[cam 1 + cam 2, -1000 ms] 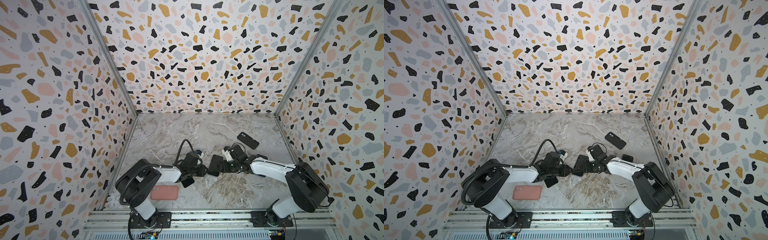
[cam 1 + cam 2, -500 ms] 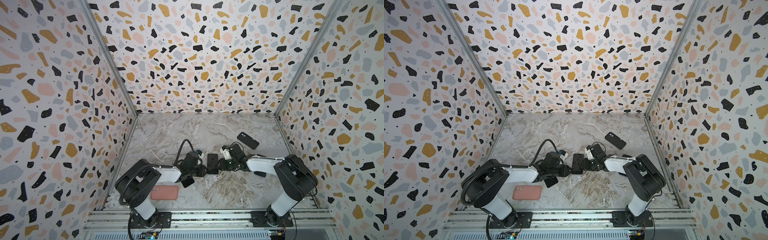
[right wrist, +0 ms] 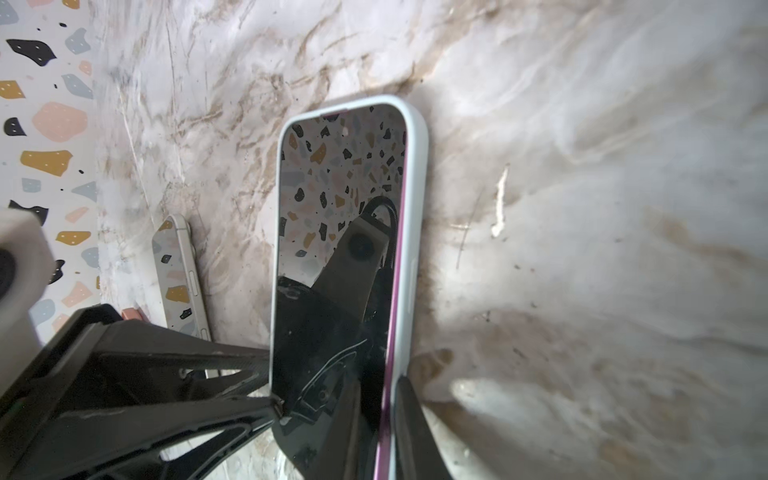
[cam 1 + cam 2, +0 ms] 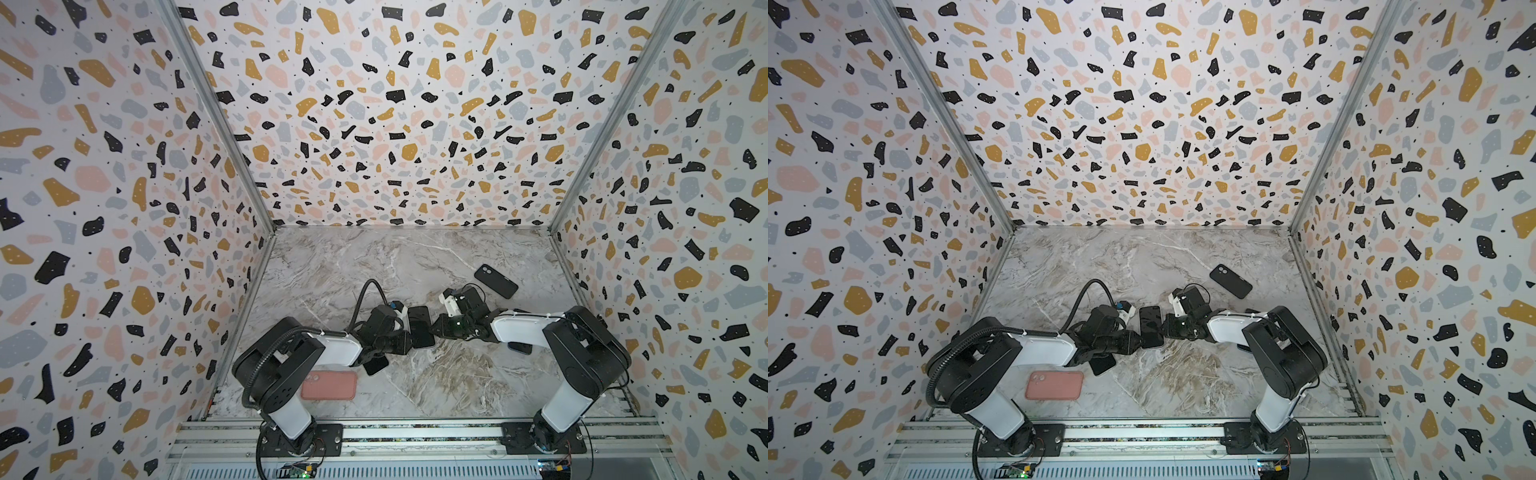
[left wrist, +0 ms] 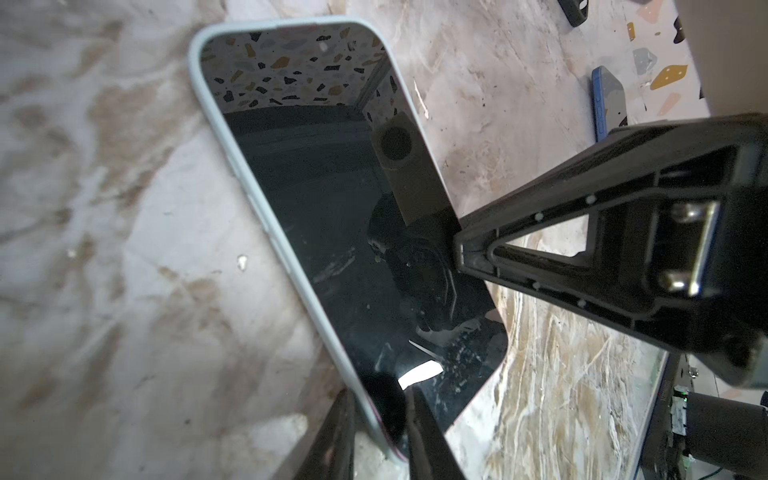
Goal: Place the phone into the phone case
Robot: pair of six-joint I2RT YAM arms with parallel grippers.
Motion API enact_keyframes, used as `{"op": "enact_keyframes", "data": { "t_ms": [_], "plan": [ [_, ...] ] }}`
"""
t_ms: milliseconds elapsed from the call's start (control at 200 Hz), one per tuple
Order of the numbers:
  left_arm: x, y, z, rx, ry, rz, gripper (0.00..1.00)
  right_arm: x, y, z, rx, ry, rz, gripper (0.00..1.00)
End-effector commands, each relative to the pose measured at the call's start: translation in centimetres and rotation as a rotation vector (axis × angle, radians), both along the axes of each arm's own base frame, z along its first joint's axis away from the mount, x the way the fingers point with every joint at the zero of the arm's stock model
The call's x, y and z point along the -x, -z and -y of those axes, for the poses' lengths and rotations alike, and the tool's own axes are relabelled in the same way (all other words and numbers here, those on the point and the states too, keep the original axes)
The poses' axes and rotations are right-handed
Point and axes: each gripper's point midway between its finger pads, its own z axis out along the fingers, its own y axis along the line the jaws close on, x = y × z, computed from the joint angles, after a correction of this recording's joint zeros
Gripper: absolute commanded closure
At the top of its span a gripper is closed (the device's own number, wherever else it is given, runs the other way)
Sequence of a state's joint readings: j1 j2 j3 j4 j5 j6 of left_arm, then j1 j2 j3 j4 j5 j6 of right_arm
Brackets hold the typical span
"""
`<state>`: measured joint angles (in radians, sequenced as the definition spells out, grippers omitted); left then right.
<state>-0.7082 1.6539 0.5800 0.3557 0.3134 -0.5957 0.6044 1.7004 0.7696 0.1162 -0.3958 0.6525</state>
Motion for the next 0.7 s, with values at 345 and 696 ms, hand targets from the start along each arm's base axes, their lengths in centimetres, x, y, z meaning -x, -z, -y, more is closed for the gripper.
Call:
{"op": "enact_keyframes", "data": {
  "t_ms": [345,696],
  "plan": [
    [2.6,1.7,-4.0,-0.219,-0.03,-0.123,0.61,1.2,-1.5,1.7,0.219,-0.052,0.031,0.68],
    [3.2,-0.8,-0.8,0.032,-0.006,-0.148,0.6,2.5,-3.6,2.3,0.187,-0.029,0.046,0.67]
  ]
}}
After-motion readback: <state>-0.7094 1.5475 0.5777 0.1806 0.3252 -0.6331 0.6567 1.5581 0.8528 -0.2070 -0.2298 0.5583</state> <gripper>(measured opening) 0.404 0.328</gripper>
